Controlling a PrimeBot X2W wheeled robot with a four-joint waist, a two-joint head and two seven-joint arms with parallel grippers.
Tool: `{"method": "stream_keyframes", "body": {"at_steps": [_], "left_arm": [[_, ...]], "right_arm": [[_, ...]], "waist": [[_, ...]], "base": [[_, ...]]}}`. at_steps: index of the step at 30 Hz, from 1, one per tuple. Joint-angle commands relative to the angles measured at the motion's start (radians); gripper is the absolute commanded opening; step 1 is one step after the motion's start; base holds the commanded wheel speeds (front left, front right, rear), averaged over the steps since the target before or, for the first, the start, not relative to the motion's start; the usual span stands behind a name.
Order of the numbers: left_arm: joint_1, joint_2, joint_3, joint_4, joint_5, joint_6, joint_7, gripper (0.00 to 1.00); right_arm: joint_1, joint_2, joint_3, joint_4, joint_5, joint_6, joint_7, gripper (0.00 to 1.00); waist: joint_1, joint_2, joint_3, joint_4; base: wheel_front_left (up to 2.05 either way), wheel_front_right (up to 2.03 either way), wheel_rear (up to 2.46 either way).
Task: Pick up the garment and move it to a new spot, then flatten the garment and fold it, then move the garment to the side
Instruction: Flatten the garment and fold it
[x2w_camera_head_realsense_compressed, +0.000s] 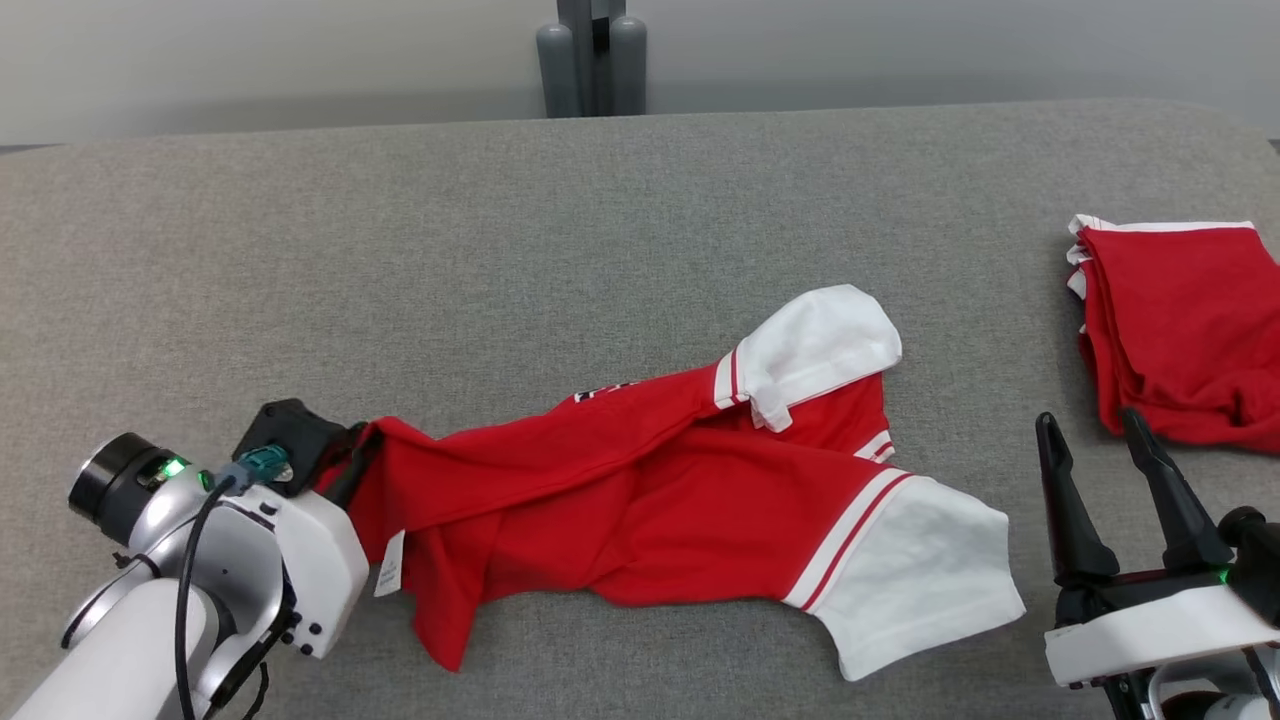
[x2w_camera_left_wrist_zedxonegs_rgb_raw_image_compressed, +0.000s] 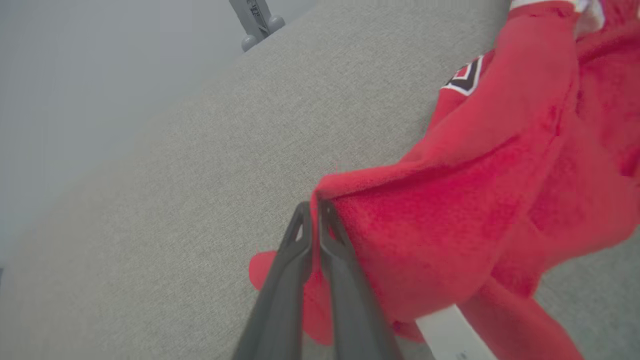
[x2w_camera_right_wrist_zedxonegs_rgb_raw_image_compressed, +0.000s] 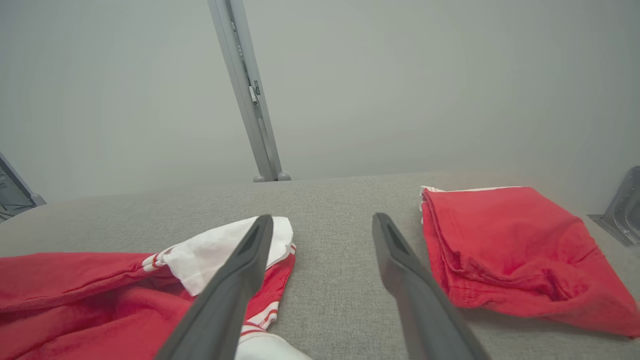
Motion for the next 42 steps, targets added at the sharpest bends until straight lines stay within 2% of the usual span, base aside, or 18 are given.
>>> {"method": "stream_keyframes", "body": {"at_steps": [1,2,6,11,18,24,29,34,42], "left_arm": [[-0.008,-0.008,0.011,0.033,-0.001,0.021,-0.026,1.00],[-0.008,-0.008,0.011,0.033,-0.001,0.021,-0.026,1.00],[0.017,-0.055,0.061,0.089,-0.030,0.088,-0.102,1.00],[0.061,-0.107,0.151,0.098,-0.066,0.196,-0.221,1.00],[0.159,-0.177,0.254,0.027,-0.099,0.310,-0.411,1.00],[0.242,-0.250,0.309,-0.094,-0.097,0.380,-0.574,1.00],[0.300,-0.288,0.298,-0.155,-0.063,0.388,-0.608,1.00],[0.335,-0.289,0.274,-0.123,-0.039,0.350,-0.616,1.00],[0.307,-0.283,0.233,-0.025,-0.001,0.276,-0.619,1.00]], "right_arm": [[-0.001,-0.004,-0.009,-0.003,0.002,0.000,-0.010,1.00],[-0.001,-0.004,-0.009,-0.003,0.002,0.000,-0.010,1.00],[-0.004,-0.004,-0.020,-0.011,0.006,0.000,-0.011,1.00],[-0.017,-0.005,-0.023,-0.044,0.002,0.000,-0.044,1.00],[-0.009,-0.005,-0.018,-0.053,-0.023,0.000,-0.027,1.00],[0.008,-0.005,-0.012,-0.055,-0.040,0.000,-0.004,1.00],[0.030,-0.005,-0.006,-0.050,-0.046,0.000,0.019,1.00],[0.053,-0.005,-0.001,-0.044,-0.072,0.000,0.037,1.00],[0.086,-0.005,-0.003,-0.041,-0.060,0.000,0.044,1.00]], "waist": [[0.0000,0.0000,0.002,-0.004],[0.0000,0.0000,0.002,-0.004],[0.0000,0.0000,0.003,0.005],[0.0000,0.0000,-0.002,0.025],[0.0000,0.0000,-0.030,0.050],[0.0000,0.0000,-0.064,0.062],[0.0000,0.0000,-0.099,0.069],[0.0000,0.0000,-0.136,0.065],[0.0000,0.0000,-0.185,0.060]], "base": [[0.00,0.00,0.00],[0.00,0.00,0.00],[0.00,0.00,0.00],[0.00,0.00,0.00],[0.00,0.00,0.00],[0.00,0.00,0.00],[0.00,0.00,0.00],[0.00,0.00,0.00],[0.00,0.00,0.00]]}}
